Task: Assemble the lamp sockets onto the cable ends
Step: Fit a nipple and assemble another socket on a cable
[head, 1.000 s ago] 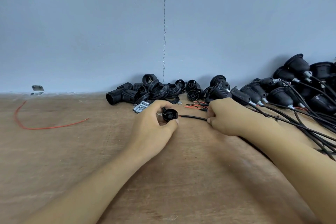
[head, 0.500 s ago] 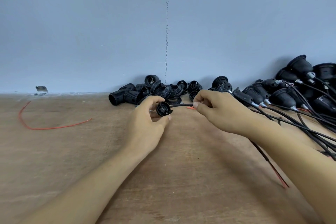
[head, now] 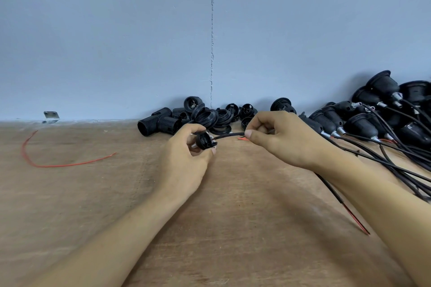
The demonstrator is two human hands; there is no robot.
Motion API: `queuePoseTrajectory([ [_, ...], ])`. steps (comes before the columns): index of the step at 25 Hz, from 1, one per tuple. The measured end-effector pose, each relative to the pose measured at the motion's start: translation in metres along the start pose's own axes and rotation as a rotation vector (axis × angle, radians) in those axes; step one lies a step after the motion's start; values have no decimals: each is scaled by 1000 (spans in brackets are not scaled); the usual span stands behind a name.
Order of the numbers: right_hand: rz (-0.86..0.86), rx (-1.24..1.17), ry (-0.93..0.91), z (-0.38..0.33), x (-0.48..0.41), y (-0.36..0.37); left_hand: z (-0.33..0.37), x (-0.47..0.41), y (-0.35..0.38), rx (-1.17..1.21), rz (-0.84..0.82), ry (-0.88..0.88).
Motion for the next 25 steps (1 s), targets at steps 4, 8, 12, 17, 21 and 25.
queuePoseTrajectory([
  [4,10,-27,-3,0,0,-2,0,0,0,8,-1,-5],
  [8,5,-68,-7,-1,0,0,-1,1,0,13,4,-8],
  [12,6,-51,-9,-1,0,3,-1,1,3,17,-13,7],
  [17,-17,-126,24,4,0,4,-3,0,5,29,-33,6],
  [21,-13,-107,32,6,-1,5,-5,-1,4,52,-19,-6],
  [25,-5,-84,40,6,0,4,-2,1,3,40,-11,2],
])
Point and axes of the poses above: each hand's wrist, its own x-axis away from the middle knuckle, its own y-axis out of the palm, z = x × y, the point moved 10 cm from there along -x, towards the middle knuckle, and after that the axes turned 6 degrees about x, right-handed, at the moved point
